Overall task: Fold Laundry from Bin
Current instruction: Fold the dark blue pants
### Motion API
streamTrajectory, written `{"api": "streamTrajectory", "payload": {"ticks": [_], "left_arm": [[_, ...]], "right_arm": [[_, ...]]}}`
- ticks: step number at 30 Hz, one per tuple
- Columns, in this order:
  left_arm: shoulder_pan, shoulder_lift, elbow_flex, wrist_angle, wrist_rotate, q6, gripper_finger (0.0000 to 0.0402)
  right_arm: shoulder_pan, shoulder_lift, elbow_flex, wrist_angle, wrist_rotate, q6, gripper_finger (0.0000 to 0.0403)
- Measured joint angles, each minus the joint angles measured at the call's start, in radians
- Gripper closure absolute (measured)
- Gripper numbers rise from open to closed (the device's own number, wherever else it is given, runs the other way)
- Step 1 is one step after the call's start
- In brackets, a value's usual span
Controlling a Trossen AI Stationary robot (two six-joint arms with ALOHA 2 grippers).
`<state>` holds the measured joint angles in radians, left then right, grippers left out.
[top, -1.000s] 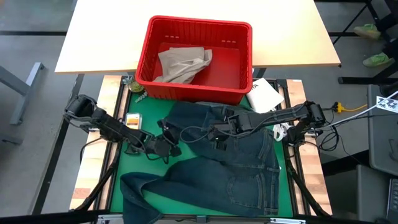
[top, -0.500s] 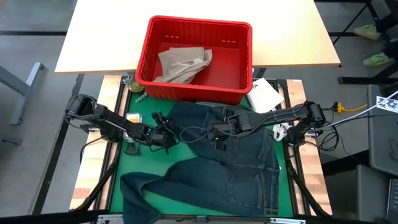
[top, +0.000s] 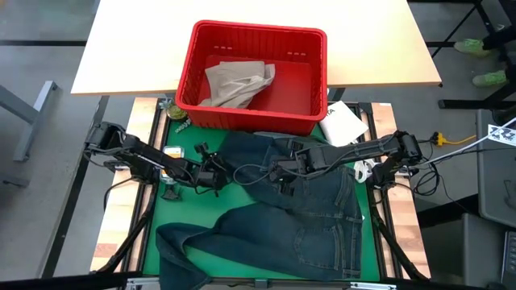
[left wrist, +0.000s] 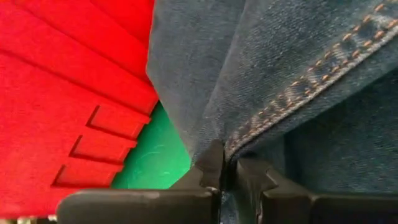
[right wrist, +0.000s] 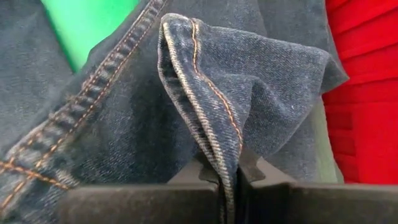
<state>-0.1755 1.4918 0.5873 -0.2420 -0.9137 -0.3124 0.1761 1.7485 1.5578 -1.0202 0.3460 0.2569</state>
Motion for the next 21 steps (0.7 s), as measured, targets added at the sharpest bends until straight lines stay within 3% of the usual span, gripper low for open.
{"api": "streamTrajectory", "payload": {"ticks": [4, 11, 21], "left_arm": [[-0.047, -0.015, 0.025, -0.173, -0.043, -0.224, 0.0395], [-0.124, -0.080, 0.074, -0.613, -0.006, -0.720, 0.0396], [-0.177, -0.091, 0.073, -0.739, 0.300, -0.831, 0.0391]], "right_arm": [[0.000, 0.000, 0.000, 0.044, -0.001, 0.000, 0.0400], [0.000, 0.001, 0.000, 0.206, -0.033, -0.044, 0.0400], [-0.015, 0.037, 0.002, 0.388, 0.055, -0.161, 0.0400]]}}
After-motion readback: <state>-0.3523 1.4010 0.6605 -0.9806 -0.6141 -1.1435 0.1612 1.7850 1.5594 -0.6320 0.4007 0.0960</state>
